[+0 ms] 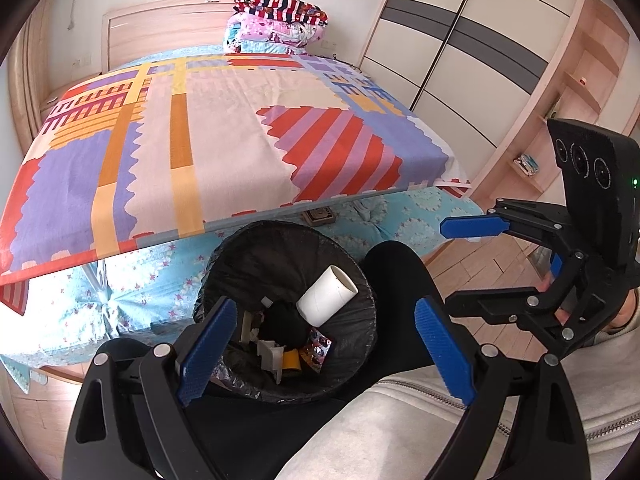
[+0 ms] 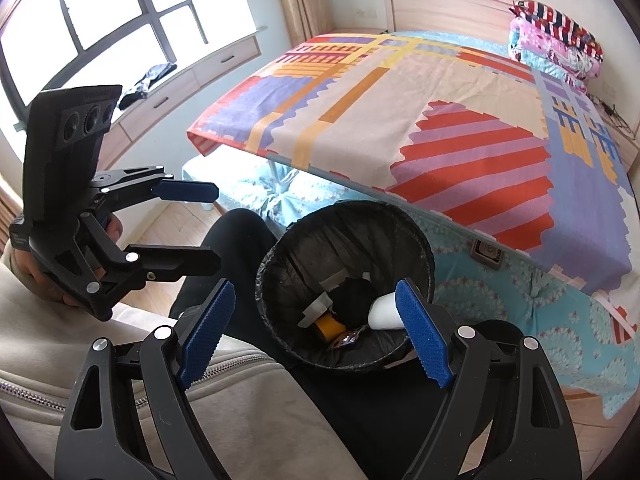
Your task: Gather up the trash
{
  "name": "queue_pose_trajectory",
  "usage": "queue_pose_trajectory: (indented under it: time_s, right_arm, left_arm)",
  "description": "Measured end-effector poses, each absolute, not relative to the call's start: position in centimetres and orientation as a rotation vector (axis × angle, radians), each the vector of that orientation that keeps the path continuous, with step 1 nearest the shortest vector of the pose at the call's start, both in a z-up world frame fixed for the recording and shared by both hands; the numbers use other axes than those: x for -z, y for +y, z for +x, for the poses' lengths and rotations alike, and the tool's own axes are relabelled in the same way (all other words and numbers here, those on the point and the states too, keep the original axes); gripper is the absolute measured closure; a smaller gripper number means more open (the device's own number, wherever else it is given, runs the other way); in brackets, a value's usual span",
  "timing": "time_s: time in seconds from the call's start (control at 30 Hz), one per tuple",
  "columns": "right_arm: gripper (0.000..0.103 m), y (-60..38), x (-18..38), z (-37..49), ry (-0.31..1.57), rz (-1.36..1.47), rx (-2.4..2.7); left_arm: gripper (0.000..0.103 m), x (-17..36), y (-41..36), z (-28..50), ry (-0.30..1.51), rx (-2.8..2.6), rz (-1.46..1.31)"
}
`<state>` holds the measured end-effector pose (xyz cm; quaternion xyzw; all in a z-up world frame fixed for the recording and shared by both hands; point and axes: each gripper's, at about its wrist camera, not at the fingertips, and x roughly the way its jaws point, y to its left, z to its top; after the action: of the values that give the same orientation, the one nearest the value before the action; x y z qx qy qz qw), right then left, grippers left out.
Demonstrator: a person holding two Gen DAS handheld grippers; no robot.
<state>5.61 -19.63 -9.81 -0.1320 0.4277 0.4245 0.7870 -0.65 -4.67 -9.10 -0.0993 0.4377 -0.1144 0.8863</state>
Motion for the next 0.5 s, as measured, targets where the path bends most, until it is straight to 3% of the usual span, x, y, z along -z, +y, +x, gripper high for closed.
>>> queue_pose_trajectory:
  time_s: [0.5]
  right_arm:
    - [0.021,-19.55,9.69,5.49,0.914,-0.283,-0.918]
  left_arm:
    - [0.015,9.06,-5.12,-0.59,0.908,0.251,-0.202]
